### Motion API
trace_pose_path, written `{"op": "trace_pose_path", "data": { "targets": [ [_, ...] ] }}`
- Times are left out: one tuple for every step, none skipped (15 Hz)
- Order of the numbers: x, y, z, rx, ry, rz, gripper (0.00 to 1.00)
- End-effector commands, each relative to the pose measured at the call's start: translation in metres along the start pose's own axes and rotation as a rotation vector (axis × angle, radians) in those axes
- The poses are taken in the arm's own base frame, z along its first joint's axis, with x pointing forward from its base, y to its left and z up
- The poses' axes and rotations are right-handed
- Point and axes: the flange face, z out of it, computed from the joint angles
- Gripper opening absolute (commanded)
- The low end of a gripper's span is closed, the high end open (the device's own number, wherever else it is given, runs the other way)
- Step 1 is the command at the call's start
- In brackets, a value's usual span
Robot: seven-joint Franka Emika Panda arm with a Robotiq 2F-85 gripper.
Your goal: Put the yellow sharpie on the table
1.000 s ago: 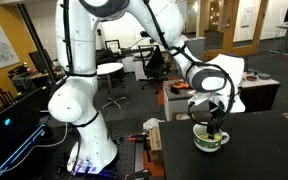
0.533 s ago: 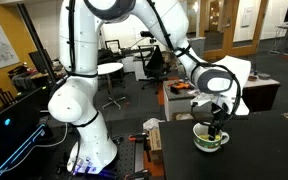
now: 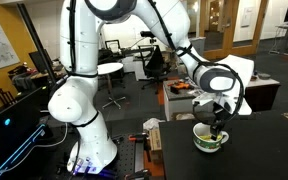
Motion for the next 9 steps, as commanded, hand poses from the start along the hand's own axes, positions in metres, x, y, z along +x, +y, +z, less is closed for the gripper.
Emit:
{"op": "trace_pose_path", "data": {
  "targets": [
    [-0.004, 0.002, -0.011, -0.007, -0.003, 0.026, 0.05],
    [-0.006, 0.003, -0.013, -0.002, 0.001, 0.028, 0.05],
    [-0.009, 0.004, -0.016, 0.005, 0.006, 0.028, 0.05],
    [-0.011, 0.005, -0.019, 0.014, 0.02, 0.033, 0.05],
    [-0.013, 0.006, -0.022, 0.023, 0.028, 0.037, 0.05],
    [-0.016, 0.007, -0.025, 0.036, 0.043, 0.047, 0.05],
    [-0.019, 0.007, -0.029, 0.048, 0.049, 0.047, 0.05],
    [-0.022, 0.008, -0.034, 0.06, 0.06, 0.056, 0.05],
    [-0.025, 0.009, -0.038, 0.07, 0.07, 0.059, 0.05]
  ]
}}
